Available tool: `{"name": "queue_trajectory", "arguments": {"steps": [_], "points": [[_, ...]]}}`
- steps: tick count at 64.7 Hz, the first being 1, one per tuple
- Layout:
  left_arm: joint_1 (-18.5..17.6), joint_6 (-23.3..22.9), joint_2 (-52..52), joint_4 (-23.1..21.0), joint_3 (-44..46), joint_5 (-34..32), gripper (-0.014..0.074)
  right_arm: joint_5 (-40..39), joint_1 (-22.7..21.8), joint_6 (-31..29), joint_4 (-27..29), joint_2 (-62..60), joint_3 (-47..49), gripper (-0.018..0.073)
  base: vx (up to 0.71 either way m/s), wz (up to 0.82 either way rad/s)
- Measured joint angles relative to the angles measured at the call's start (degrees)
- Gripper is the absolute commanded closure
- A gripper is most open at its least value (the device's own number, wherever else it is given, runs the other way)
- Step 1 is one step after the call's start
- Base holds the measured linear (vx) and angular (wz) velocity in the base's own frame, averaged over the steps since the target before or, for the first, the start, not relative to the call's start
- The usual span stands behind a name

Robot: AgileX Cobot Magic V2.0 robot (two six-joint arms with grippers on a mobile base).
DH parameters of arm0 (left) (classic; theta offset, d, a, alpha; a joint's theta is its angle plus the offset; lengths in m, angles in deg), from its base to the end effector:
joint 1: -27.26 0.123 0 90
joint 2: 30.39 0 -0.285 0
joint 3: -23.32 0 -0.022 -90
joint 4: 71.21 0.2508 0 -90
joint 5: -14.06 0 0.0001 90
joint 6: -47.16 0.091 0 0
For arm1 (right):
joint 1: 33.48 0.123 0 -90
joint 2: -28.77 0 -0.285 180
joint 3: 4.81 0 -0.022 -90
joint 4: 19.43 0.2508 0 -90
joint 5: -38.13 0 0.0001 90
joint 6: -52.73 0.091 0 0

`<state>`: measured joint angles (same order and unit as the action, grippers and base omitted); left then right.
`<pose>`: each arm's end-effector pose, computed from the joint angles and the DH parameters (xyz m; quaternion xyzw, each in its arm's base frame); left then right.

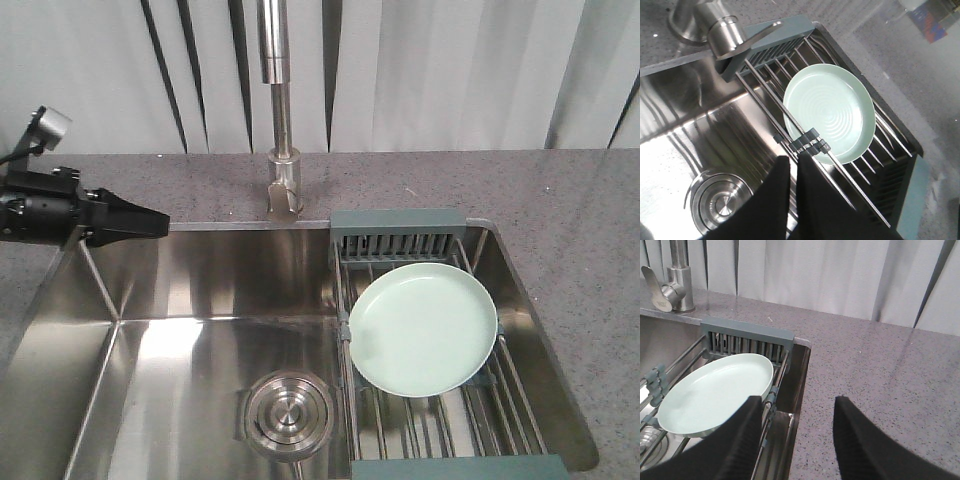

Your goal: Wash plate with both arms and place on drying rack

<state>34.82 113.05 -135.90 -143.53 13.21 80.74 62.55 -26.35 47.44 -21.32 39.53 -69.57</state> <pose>0.3409 -0.0351 0.2706 0.1800 0.8240 -0.4401 0.3082 0.0467 0.0046 0.2444 -0.0899 0.7603 -0.0046 0.6433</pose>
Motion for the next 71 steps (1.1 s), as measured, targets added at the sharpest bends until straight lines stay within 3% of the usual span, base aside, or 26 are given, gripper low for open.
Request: {"name": "queue_trajectory", "arguments": {"steps": [17,33,45,71], "points": [[-8.5,0.1,-7.0,-0.1,8.4,-1.4,0.0603,0.0,0.0,0.0,0.0,0.0,0.0,0.022,0.0,0.0],[-13.8,0.1,-15.7,-2.4,18.1,-1.3,0.0603,0.0,0.0,0.0,0.0,0.0,0.0,0.022,0.0,0.0],[-15.8,0.1,-22.4,-3.5,25.1,-1.3,0.0603,0.0,0.0,0.0,0.0,0.0,0.0,0.022,0.0,0.0],[-15.9,0.1,-32.2,-7.2,34.0,-0.8,0.0603,0.0,0.0,0.0,0.0,0.0,0.0,0.022,0.0,0.0]]}}
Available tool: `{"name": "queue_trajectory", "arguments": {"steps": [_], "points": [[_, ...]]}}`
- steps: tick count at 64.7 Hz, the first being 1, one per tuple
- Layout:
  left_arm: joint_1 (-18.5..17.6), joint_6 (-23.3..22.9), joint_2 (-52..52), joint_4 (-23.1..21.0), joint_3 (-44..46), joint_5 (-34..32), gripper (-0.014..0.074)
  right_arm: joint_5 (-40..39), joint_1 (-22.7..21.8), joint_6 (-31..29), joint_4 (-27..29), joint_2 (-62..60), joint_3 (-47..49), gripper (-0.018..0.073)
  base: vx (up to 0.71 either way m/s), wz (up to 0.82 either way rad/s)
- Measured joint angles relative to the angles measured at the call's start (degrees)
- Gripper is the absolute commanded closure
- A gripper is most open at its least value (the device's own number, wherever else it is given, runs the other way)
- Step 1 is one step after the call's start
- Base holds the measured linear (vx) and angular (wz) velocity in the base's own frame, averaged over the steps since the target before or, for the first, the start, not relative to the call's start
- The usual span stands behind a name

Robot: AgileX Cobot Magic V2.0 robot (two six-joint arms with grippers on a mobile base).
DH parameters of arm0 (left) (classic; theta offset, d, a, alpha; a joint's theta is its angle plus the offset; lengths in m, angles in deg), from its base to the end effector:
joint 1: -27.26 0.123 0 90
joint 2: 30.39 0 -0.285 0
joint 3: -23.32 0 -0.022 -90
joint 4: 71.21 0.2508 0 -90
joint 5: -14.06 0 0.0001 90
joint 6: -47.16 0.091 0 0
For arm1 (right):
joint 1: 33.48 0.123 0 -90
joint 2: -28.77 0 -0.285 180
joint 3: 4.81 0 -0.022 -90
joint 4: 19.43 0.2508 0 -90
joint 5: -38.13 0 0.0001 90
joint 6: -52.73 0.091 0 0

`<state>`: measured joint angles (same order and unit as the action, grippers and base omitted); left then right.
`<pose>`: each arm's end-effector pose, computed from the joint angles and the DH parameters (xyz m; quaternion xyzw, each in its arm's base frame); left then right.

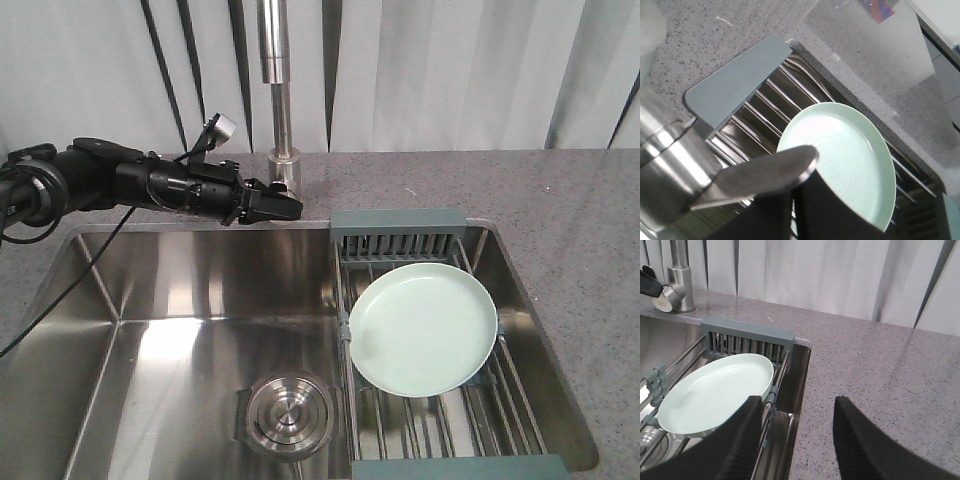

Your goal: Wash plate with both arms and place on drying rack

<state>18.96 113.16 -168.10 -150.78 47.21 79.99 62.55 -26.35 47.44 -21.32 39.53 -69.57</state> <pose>0.4601 -0.1497 0.2049 0.2571 0.7693 -0.5114 0.2837 0.0467 0.0046 0.2444 -0.0899 0.7603 -0.0046 0.6433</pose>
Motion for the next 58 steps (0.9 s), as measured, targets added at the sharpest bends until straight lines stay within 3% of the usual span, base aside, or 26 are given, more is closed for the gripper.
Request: {"name": "queue_trajectory", "arguments": {"steps": [36,58], "points": [[0.7,0.0,-0.9,-2.2,4.3,-1.4,0.0602,0.0,0.0,0.0,0.0,0.0,0.0,0.022,0.0,0.0],[2.0,-3.2,-0.7,-2.6,4.4,1.3,0.0602,0.0,0.0,0.0,0.0,0.0,0.0,0.022,0.0,0.0]]}}
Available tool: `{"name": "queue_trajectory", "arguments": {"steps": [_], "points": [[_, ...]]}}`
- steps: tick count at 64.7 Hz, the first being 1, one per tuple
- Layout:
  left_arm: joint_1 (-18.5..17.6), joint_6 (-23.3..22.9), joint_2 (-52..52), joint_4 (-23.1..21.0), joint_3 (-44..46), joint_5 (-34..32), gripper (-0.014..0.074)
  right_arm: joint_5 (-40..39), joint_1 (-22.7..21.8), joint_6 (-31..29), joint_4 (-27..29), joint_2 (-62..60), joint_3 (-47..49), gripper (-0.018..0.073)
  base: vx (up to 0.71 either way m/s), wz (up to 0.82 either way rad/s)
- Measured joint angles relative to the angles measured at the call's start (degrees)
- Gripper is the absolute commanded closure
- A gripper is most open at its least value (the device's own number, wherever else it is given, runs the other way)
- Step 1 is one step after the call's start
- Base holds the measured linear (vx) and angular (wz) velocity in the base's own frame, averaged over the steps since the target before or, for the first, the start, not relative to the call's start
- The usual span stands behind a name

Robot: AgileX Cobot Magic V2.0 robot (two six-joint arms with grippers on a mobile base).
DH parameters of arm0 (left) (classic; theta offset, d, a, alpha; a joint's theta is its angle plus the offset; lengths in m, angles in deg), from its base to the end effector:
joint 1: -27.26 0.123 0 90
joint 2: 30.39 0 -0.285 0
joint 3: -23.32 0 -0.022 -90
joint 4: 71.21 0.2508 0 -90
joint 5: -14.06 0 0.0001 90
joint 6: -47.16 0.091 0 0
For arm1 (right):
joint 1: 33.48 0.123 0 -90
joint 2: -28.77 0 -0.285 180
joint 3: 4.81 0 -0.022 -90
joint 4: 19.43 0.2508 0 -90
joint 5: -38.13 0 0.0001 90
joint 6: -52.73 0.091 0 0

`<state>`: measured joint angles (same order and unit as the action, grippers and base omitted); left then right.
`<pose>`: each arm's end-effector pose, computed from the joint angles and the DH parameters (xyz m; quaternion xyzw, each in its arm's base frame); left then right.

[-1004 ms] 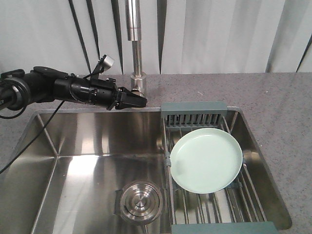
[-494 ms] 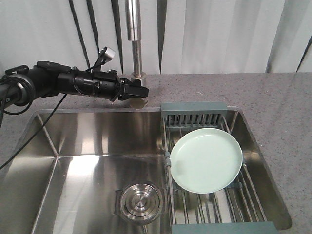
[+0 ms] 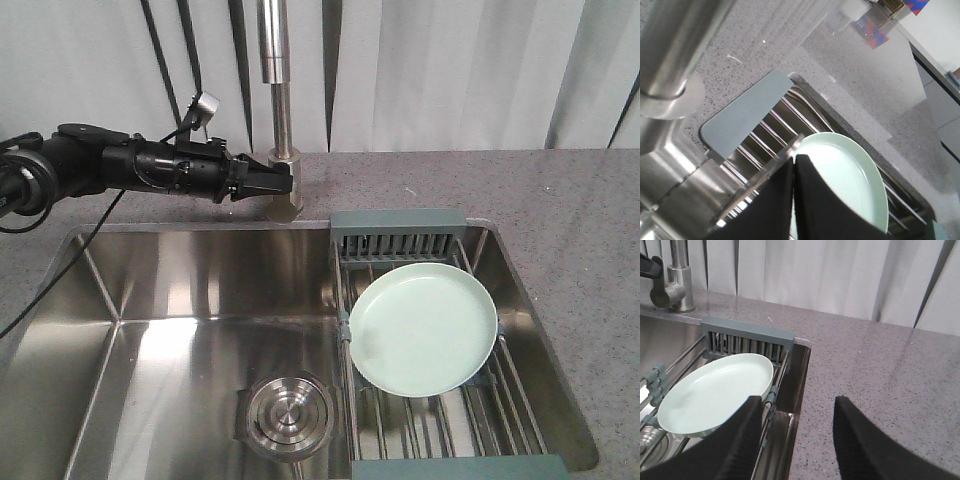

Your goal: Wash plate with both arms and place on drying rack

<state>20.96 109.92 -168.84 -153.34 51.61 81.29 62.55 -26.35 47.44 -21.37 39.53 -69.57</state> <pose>0.4733 -0.1359 0.2234 0.2292 0.7572 -0.5305 0.3043 0.0468 0.0046 0.2444 -0.0901 0.7603 -0.0049 0.6433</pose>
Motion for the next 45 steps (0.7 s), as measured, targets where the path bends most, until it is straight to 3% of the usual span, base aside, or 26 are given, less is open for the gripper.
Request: {"name": "queue_trajectory", "arguments": {"steps": [8,18,45], "points": [[0.3,-2.2,1.8,3.7,0.0,0.6,0.0602,0.0,0.0,0.0,0.0,0.0,0.0,0.022,0.0,0.0],[0.4,-8.3,7.2,18.0,0.0,0.2,0.0602,0.0,0.0,0.0,0.0,0.0,0.0,0.022,0.0,0.0],[0.4,-41.8,27.4,60.7,0.0,-10.3,0.0602,0.0,0.0,0.0,0.0,0.0,0.0,0.022,0.0,0.0]]}}
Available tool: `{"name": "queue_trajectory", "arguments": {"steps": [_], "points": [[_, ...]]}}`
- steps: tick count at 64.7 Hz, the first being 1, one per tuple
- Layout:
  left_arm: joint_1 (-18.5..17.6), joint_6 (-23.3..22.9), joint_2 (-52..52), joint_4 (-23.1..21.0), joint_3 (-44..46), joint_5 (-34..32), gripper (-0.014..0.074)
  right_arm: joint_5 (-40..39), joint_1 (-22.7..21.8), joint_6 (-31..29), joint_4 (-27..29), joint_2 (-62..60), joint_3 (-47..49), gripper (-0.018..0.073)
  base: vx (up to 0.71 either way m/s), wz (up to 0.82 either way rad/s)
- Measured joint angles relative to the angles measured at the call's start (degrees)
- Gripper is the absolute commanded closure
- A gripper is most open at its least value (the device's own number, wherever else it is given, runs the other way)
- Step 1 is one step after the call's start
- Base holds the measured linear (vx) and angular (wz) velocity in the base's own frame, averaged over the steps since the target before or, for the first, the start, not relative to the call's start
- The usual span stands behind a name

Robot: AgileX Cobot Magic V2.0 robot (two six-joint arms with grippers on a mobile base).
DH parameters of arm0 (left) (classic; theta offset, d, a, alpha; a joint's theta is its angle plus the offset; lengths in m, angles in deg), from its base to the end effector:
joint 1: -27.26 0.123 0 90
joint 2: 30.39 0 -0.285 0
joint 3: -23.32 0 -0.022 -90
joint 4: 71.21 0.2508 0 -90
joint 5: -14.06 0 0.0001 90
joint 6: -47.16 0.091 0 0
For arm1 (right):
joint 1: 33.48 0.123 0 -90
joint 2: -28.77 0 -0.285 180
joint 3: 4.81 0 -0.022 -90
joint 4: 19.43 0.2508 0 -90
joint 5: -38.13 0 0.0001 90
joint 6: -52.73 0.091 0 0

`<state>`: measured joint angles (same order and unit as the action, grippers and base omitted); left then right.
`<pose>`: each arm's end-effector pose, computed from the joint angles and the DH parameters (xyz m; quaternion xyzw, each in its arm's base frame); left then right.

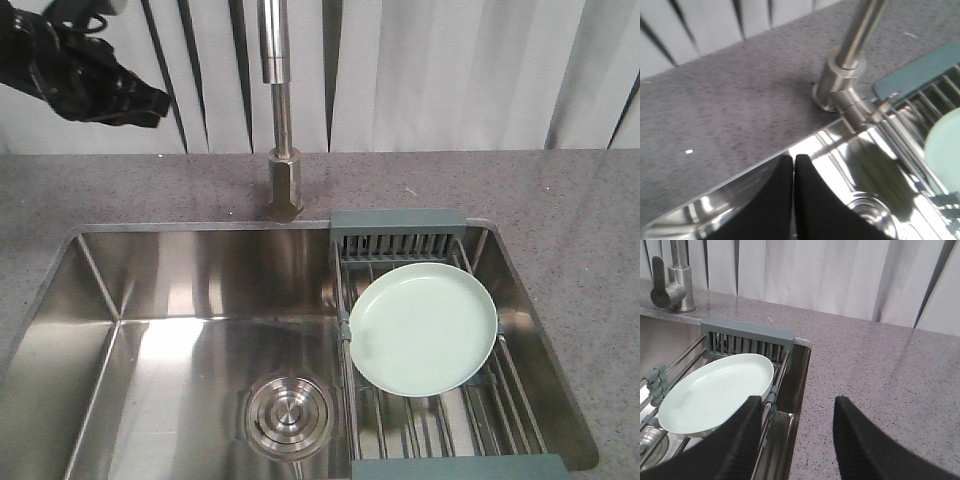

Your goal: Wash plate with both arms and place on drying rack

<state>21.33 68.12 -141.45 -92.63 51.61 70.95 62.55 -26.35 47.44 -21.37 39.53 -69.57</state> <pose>0.4016 -0.0697 0.3782 0.1740 0.9067 -0.1353 0.3596 0.0468 0.0046 0.2444 -0.0901 0.7603 -0.0049 0.6433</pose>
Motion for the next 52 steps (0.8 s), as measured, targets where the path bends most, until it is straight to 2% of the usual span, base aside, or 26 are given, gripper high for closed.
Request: {"name": "queue_trajectory", "arguments": {"steps": [6,15,21,32,39,40,52], "points": [[0.1,-5.1,3.9,8.4,-0.3,-0.2,0.0602,0.0,0.0,0.0,0.0,0.0,0.0,0.022,0.0,0.0],[0.1,-7.1,10.5,14.6,-5.8,-2.8,0.0602,0.0,0.0,0.0,0.0,0.0,0.0,0.022,0.0,0.0],[0.1,-7.3,16.1,15.2,-13.1,-8.1,0.0602,0.0,0.0,0.0,0.0,0.0,0.0,0.022,0.0,0.0],[0.1,-7.3,27.3,15.3,-31.7,-21.4,0.0602,0.0,0.0,0.0,0.0,0.0,0.0,0.022,0.0,0.0],[0.1,-7.4,35.0,15.3,-41.6,-27.0,0.0602,0.0,0.0,0.0,0.0,0.0,0.0,0.022,0.0,0.0],[0.1,-7.6,57.4,15.3,-68.7,-37.3,0.0602,0.0,0.0,0.0,0.0,0.0,0.0,0.022,0.0,0.0],[0.1,-7.6,67.8,15.3,-79.3,-42.9,0.06,0.0,0.0,0.0,0.0,0.0,0.0,0.022,0.0,0.0]]}}
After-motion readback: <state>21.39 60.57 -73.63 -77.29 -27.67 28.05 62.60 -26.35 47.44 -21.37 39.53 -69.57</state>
